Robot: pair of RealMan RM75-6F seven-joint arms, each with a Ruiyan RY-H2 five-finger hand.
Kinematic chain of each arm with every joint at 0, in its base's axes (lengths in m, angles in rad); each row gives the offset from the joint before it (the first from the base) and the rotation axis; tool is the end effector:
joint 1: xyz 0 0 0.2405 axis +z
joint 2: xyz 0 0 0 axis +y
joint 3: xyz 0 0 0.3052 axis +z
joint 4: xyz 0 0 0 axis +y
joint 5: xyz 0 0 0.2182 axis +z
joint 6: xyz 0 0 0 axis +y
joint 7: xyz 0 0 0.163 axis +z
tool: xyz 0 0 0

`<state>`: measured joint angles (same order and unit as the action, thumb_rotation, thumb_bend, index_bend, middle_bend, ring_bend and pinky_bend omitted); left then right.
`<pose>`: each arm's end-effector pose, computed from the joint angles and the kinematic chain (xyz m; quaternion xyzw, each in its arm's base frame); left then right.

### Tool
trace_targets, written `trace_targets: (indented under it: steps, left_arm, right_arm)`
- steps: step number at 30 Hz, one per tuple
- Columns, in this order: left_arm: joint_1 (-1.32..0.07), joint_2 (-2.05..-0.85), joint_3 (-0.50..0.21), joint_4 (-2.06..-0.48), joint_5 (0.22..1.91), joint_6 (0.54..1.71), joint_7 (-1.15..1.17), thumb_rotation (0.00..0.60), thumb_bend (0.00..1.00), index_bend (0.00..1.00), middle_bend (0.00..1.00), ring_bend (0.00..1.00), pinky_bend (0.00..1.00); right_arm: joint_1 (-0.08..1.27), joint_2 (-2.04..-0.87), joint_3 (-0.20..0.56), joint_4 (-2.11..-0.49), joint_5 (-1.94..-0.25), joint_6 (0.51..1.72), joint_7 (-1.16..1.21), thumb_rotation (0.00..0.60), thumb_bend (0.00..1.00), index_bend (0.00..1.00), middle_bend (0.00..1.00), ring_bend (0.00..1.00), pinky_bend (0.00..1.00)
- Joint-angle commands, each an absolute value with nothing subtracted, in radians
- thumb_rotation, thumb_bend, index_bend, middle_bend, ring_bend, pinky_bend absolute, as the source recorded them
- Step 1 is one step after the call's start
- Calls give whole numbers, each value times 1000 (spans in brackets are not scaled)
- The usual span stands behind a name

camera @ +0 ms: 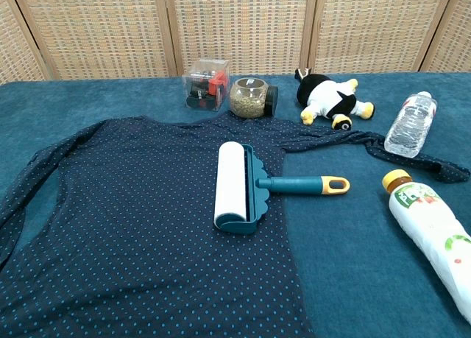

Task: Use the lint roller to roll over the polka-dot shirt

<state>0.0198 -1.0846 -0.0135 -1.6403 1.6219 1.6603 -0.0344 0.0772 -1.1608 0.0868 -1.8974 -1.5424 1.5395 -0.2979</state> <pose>-0.3468 0.1580 0.1955 -0.5772 -0.3610 -0.4306 0.5926 -0.2823 -0.2031 0.1537 0.5856 -0.3629 0.4304 0.5832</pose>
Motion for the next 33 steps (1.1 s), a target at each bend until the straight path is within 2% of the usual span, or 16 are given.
trace_targets:
  steps: [1,10,11,12,13,14,15,16,18,19,22,26,29,33]
  left_arm:
    - [20,-1085,-14,-1639,1621,1660,-35,600,0,0,0,0,0]
    - [14,-1080,-22,-1642,1608,1652,-51,600,0,0,0,0,0]
    - [10,-1079,-27,-1642,1600,1646,-51,600,0,0,0,0,0]
    - [4,-1078,-32,-1644,1589,1635,-55,600,0,0,0,0,0]
    - [1,-1076,-34,-1645,1582,1627,-57,600,0,0,0,0,0]
    - [-2,-1075,-37,-1645,1575,1620,-58,600,0,0,0,0,0]
    - [-4,-1074,-38,-1646,1571,1615,-58,600,0,0,0,0,0]
    - [-6,-1074,-40,-1647,1565,1610,-58,600,0,0,0,0,0]
    - [-13,-1072,-45,-1650,1544,1591,-64,600,0,0,0,0,0]
    - [-16,-1071,-48,-1650,1536,1583,-65,600,0,0,0,0,0]
    - [-24,-1068,-54,-1650,1517,1563,-70,600,0,0,0,0,0]
    - [-30,-1064,-60,-1646,1499,1549,-83,600,0,0,0,0,0]
    - [-37,-1061,-65,-1642,1488,1534,-93,600,0,0,0,0,0]
    - [-48,-1057,-70,-1639,1476,1515,-102,600,0,0,0,0,0]
  right_arm:
    - [77,-1161,86,-1898,-1543,1538,-298,600,0,0,0,0,0]
    - [103,-1181,96,-1890,-1519,1497,-328,600,0,0,9,12,0]
    - [126,-1186,112,-1887,-1516,1475,-345,600,0,0,36,45,0]
    - [160,-1195,142,-1880,-1516,1455,-376,600,0,0,118,140,0]
    - [188,-1204,164,-1873,-1518,1439,-403,600,0,0,248,284,50]
    - [218,-1212,184,-1869,-1523,1418,-423,600,0,0,354,400,138]
    - [245,-1219,201,-1867,-1518,1392,-431,600,0,0,516,575,334]
    - [273,-1223,214,-1870,-1510,1359,-435,600,0,0,658,728,572]
    - [373,-1239,259,-1872,-1442,1223,-453,600,0,0,822,904,869]
    - [411,-1248,279,-1865,-1397,1172,-473,600,0,0,874,958,954]
    - [519,-1293,328,-1839,-1231,1043,-547,600,0,0,954,1000,1000]
    - [629,-1363,349,-1810,-1036,965,-649,600,0,0,991,1000,1000]
    - [710,-1423,353,-1797,-861,952,-738,600,0,0,1000,1000,1000]
    - [794,-1490,353,-1797,-691,994,-824,600,0,7,1000,1000,1000]
